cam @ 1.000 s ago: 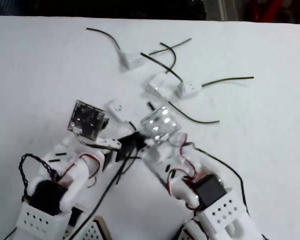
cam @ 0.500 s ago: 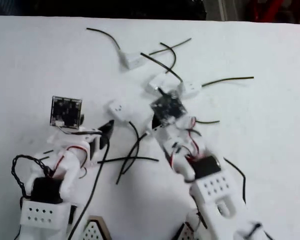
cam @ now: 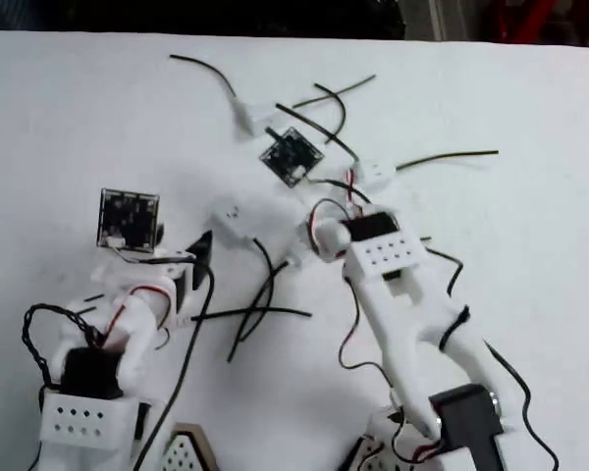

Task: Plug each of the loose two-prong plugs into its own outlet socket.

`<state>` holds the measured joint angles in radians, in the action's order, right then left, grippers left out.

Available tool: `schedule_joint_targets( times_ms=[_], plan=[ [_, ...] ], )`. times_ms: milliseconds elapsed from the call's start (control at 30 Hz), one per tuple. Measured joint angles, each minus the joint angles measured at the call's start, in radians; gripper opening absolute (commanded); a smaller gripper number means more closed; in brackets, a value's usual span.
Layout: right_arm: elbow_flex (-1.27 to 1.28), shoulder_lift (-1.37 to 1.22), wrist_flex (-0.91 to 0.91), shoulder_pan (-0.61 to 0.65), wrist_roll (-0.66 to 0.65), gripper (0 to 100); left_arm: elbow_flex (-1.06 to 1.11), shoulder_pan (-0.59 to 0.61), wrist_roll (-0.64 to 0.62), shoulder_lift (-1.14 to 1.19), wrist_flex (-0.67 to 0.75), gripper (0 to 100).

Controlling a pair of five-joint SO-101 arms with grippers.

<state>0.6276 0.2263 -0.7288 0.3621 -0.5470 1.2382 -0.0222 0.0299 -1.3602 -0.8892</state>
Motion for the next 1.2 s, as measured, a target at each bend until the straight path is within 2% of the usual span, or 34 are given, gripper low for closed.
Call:
schedule_joint_targets(
  times_ms=[233,600,933,1200],
  plan=[
    [-0.011,-0.060,-0.017,0.000,-0.048,1.7,0.000,0.000,0.000,0.000,0.000,23],
    [-0.074,-0.160,-0.017,-0.021,-0.048,1.7,0.038,0.000,0.000,0.000,0.040,23],
    [-0.080,-0.170,-0.046,-0.034,-0.038,1.7,0.038,0.000,0.000,0.000,0.046,23],
    [-0.110,-0.318,-0.017,-0.040,0.002,1.7,0.038,0.000,0.000,0.000,0.046,23]
  ],
)
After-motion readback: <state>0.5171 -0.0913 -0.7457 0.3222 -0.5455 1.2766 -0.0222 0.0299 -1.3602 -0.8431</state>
